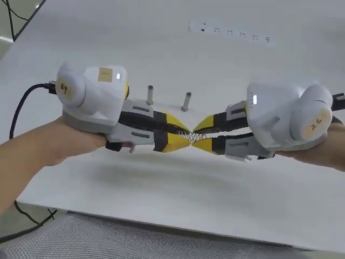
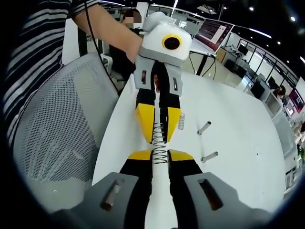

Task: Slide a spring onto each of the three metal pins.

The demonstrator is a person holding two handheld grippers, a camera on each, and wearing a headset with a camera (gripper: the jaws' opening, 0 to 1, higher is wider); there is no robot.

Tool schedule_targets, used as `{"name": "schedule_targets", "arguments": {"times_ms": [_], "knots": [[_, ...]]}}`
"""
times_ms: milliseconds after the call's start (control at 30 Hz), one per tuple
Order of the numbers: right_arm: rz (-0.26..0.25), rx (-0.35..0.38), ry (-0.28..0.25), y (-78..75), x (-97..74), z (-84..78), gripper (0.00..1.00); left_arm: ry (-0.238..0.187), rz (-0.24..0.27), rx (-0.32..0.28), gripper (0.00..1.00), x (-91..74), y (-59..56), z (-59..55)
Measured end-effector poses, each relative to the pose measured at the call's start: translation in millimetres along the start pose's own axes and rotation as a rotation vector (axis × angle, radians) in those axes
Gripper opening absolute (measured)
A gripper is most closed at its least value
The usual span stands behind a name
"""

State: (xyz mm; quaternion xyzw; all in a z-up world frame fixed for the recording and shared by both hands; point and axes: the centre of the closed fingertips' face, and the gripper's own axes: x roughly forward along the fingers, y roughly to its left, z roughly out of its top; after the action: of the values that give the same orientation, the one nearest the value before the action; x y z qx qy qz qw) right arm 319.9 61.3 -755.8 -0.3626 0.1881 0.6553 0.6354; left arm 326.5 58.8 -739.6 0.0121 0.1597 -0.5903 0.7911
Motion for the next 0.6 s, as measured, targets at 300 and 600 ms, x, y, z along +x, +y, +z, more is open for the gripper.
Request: {"name": "schedule_targets", "arguments": {"times_ms": [300, 600], "knots": [[-0.003, 0.024, -0.004, -0.1, -5.6, -5.9, 0.16, 0.004, -0.008, -0.007, 0.07, -1.7, -2.8, -1.4], [0.006, 0.027, -0.009, 3.7, -5.6, -7.0, 0.14, 0.004, -0.008, -0.017, 0.08, -2.3, -3.7, -1.8]]}}
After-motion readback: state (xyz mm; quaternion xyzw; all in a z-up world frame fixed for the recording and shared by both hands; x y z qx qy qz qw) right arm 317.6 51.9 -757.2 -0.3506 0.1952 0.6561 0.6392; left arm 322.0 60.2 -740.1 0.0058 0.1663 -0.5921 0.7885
